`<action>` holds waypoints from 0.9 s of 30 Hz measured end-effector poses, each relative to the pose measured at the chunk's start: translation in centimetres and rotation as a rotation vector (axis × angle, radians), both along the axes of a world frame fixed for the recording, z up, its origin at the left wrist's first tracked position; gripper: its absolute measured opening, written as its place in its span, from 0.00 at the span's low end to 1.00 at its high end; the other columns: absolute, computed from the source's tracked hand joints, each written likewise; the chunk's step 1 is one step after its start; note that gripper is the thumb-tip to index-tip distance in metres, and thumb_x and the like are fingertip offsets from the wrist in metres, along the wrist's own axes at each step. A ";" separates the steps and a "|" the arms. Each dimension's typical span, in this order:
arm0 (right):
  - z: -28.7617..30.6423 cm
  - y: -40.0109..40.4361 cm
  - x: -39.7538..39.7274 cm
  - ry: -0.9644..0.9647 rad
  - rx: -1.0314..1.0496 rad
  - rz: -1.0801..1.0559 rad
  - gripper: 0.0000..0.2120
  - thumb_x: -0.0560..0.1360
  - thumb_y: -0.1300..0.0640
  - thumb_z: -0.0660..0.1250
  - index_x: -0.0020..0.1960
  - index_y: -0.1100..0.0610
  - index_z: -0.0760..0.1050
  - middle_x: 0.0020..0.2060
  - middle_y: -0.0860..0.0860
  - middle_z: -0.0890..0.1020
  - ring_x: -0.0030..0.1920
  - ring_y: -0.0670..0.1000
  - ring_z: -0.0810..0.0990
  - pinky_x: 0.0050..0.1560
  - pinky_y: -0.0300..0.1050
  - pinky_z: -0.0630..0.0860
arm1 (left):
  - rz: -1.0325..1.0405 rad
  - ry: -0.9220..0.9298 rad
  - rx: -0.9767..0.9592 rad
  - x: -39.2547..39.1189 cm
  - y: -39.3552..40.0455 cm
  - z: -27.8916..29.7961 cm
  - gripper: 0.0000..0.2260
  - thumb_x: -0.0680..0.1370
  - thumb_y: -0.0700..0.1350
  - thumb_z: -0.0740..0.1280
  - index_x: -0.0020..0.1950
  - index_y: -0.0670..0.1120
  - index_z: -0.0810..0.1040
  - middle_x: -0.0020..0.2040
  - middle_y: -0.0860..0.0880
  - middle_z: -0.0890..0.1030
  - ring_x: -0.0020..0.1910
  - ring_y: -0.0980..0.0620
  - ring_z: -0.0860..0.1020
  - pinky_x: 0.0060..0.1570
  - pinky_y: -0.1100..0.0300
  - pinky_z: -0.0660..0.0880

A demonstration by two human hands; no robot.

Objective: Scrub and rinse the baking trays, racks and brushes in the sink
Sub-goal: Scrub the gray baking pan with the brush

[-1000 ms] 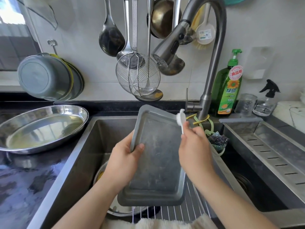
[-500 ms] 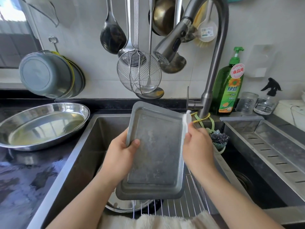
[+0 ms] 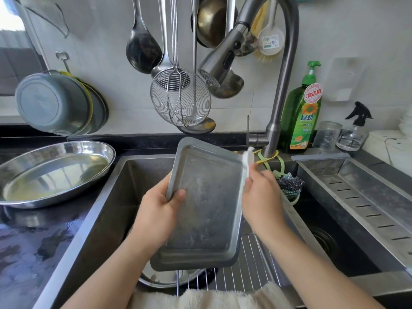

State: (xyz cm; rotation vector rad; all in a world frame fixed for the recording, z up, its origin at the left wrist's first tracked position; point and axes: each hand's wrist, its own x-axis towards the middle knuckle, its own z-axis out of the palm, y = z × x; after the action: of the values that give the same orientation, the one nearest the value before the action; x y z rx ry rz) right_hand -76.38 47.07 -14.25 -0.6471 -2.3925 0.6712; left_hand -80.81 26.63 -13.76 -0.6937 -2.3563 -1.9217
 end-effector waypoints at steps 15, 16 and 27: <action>0.9 2.0 1.4 -0.180 0.159 -0.045 0.26 0.82 0.62 0.62 0.76 0.44 0.69 0.52 0.48 0.69 0.41 0.53 0.75 0.40 0.53 0.78 | -0.020 -0.197 0.136 -0.6 -0.5 0.0 0.13 0.84 0.36 0.64 0.59 0.49 0.84 0.48 0.49 0.88 0.48 0.49 0.87 0.44 0.57 0.84; 1.0 2.0 1.2 -0.172 0.168 -0.044 0.26 0.82 0.62 0.62 0.76 0.43 0.68 0.53 0.48 0.69 0.41 0.53 0.75 0.40 0.53 0.78 | -0.029 -0.212 0.138 -0.5 -0.3 0.0 0.12 0.84 0.36 0.63 0.58 0.49 0.84 0.48 0.49 0.88 0.48 0.48 0.87 0.44 0.57 0.84; 0.7 1.7 0.0 -0.086 0.222 0.189 0.23 0.82 0.61 0.62 0.71 0.39 0.73 0.48 0.45 0.71 0.43 0.52 0.74 0.36 0.50 0.74 | -0.002 -0.219 0.097 -0.2 -0.5 0.3 0.12 0.83 0.35 0.65 0.59 0.49 0.84 0.49 0.48 0.88 0.47 0.49 0.87 0.45 0.56 0.84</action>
State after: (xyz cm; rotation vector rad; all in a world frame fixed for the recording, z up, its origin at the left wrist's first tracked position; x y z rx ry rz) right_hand -76.35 48.76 -13.56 -0.3668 -2.5829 0.4507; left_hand -80.98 26.14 -13.50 -0.5027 -2.3578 -2.1993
